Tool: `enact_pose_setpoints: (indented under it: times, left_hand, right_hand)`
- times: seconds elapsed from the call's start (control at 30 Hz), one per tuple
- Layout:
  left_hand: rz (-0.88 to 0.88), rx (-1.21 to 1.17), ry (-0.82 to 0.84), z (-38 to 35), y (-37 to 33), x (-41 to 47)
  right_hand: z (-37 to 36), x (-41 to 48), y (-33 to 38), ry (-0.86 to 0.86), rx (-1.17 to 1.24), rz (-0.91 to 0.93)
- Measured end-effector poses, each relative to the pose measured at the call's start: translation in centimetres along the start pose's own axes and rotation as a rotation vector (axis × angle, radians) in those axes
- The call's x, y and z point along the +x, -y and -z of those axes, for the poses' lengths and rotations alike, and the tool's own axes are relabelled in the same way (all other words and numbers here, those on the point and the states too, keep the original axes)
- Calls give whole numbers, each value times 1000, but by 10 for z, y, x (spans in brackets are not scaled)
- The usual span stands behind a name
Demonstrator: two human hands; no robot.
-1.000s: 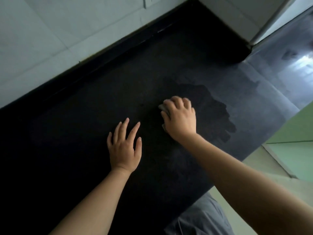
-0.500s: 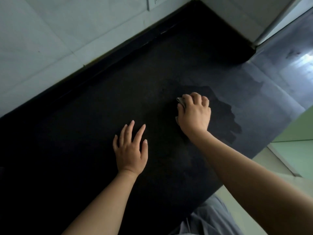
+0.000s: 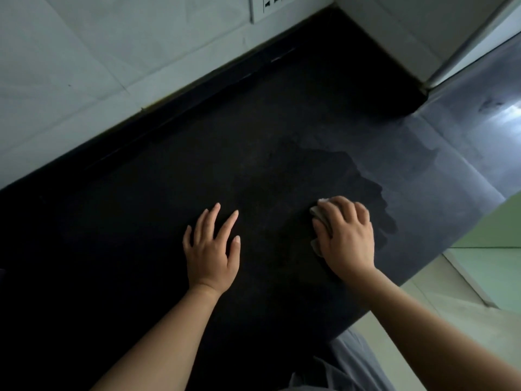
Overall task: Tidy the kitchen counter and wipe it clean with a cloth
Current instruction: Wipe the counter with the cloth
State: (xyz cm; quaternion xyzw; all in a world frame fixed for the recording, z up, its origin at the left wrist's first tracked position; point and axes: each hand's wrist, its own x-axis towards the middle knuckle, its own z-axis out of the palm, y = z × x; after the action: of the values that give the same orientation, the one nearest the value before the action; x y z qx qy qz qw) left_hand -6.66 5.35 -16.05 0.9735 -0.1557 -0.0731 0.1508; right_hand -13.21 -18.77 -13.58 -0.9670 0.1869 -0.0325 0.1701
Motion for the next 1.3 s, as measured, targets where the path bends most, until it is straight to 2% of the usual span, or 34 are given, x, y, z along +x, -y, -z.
enact_pose_setpoints:
  times: [0.07,0.13,0.3,0.43,0.6,0.7,0.83,0.9,0.97,1.13,1.23,1.3]
  left_hand:
    - [0,-8,2,0,0,1]
    - [0,-8,5,1,-1,0]
    - [14,10,28,1,0,1]
    - [18,-6,42,3,-1,1]
    - [44,-193,-9,13,0,-1]
    - [195,-151,-64,18,4,-12]
    - [402,-28,-38,11,6,-47]
    - [453,25,-11,3,3,-63]
    - [487,69,-5,-4,1,-70]
    - [519,73,-15,-5,1,-70]
    - [508,39,-33,-3,1,-70]
    - [507,24,-42,-3,1,-70]
  right_hand:
    - [-1,27,10,-3,13,-132]
    - [-5,53,30,18,11,-147]
    - [-16,50,61,170,26,240]
    - [-12,23,30,203,-9,434]
    - [-6,55,8,146,20,317]
    - [-13,100,34,129,28,232]
    - [-34,144,82,146,3,202]
    - [-38,138,100,159,-13,278]
    - [-37,114,108,202,-8,442]
    - [-22,36,80,338,15,813]
    - [-13,34,44,335,43,859]
    - [-10,48,28,290,43,795]
